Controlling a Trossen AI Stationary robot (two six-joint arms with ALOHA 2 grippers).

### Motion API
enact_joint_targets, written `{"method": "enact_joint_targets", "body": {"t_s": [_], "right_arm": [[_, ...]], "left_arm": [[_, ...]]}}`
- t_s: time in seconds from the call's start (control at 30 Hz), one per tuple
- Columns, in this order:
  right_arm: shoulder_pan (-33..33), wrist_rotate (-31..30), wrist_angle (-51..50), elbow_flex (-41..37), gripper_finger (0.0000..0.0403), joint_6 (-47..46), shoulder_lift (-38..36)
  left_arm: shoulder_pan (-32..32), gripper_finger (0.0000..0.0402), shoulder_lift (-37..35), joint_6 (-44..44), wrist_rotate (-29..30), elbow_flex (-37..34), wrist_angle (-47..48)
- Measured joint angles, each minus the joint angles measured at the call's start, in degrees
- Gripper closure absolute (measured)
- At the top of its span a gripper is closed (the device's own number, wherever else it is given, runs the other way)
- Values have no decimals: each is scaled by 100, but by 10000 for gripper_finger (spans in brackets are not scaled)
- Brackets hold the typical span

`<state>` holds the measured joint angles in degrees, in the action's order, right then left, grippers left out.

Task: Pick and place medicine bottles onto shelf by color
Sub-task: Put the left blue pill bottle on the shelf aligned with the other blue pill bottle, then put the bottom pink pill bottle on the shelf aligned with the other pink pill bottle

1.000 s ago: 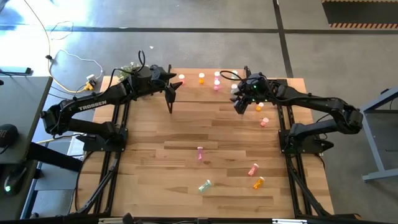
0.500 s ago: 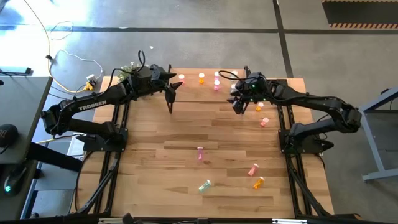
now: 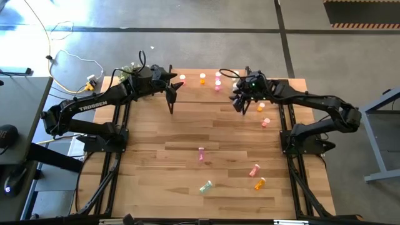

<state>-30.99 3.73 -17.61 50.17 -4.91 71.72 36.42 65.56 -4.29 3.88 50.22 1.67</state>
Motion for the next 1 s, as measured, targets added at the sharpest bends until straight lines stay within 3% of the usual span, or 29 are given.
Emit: {"method": "enact_joint_targets", "body": {"t_s": [0.47, 0.7, 1.0], "right_arm": [[-131, 125, 73, 0, 225, -195, -27], [17, 122, -5, 0, 224, -1012, -444], [381, 72, -891, 2, 225, -2625, -1334]], "left_arm": [[0, 151, 0, -2, 86, 0, 0], [0, 151, 0, -83, -34, 0, 0], [-2, 151, 0, -32, -873, 1, 45]]}}
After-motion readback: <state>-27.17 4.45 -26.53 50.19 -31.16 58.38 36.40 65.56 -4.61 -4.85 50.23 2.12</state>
